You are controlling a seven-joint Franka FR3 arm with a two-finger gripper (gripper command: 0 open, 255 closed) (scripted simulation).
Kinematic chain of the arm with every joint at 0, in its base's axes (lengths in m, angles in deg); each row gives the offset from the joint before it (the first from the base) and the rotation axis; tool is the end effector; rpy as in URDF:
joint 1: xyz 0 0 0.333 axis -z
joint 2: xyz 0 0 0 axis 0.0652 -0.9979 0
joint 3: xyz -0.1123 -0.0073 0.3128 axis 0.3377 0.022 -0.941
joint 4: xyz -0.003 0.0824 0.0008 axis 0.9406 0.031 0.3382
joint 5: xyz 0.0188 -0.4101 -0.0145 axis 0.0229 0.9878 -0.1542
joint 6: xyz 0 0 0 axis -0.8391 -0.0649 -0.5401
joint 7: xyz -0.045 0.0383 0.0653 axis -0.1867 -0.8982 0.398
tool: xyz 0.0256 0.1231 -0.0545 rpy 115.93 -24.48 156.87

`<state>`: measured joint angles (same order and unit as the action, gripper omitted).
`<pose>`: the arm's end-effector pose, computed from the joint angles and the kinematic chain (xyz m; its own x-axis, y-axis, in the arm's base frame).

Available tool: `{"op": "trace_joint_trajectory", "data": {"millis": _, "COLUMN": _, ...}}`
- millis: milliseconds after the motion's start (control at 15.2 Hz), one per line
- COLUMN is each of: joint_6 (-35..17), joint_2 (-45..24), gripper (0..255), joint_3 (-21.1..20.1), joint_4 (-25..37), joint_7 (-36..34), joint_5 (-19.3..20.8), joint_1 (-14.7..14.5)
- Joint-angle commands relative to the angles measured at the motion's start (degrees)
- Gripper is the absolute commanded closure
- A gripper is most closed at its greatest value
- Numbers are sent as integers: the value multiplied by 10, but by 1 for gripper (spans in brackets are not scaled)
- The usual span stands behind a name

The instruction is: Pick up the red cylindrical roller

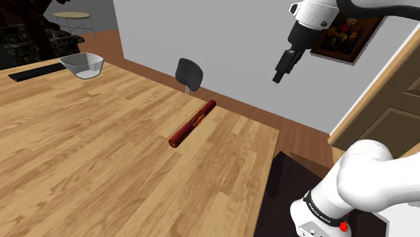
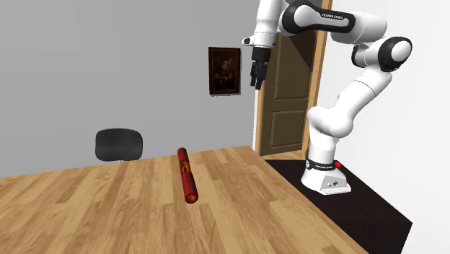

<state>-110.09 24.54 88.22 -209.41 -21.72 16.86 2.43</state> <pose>0.3256 -0.0010 0.6202 0.9856 0.1191 0.1201 0.1103 -0.9909 0.0770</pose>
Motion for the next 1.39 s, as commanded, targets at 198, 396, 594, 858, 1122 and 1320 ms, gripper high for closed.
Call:
{"op": "trace_joint_trajectory", "data": {"millis": 198, "joint_6": -51, "joint_2": -24, "gripper": 0, "joint_3": -24, "joint_4": -29, "joint_7": -70, "joint_5": -19, "joint_1": 11}}
{"op": "trace_joint_trajectory", "data": {"millis": 396, "joint_6": -104, "joint_2": -58, "gripper": 0, "joint_3": -48, "joint_4": -49, "joint_7": -139, "joint_5": -37, "joint_1": 22}}
{"op": "trace_joint_trajectory", "data": {"millis": 594, "joint_6": -158, "joint_2": -100, "gripper": 0, "joint_3": -72, "joint_4": -60, "joint_7": -207, "joint_5": -51, "joint_1": 34}}
{"op": "trace_joint_trajectory", "data": {"millis": 858, "joint_6": -228, "joint_2": -167, "gripper": 0, "joint_3": -102, "joint_4": -62, "joint_7": -297, "joint_5": -64, "joint_1": 50}}
{"op": "trace_joint_trajectory", "data": {"millis": 1122, "joint_6": -294, "joint_2": -244, "gripper": 0, "joint_3": -128, "joint_4": -49, "joint_7": -387, "joint_5": -67, "joint_1": 67}}
{"op": "trace_joint_trajectory", "data": {"millis": 1320, "joint_6": -340, "joint_2": -307, "gripper": 0, "joint_3": -144, "joint_4": -31, "joint_7": -456, "joint_5": -61, "joint_1": 79}}
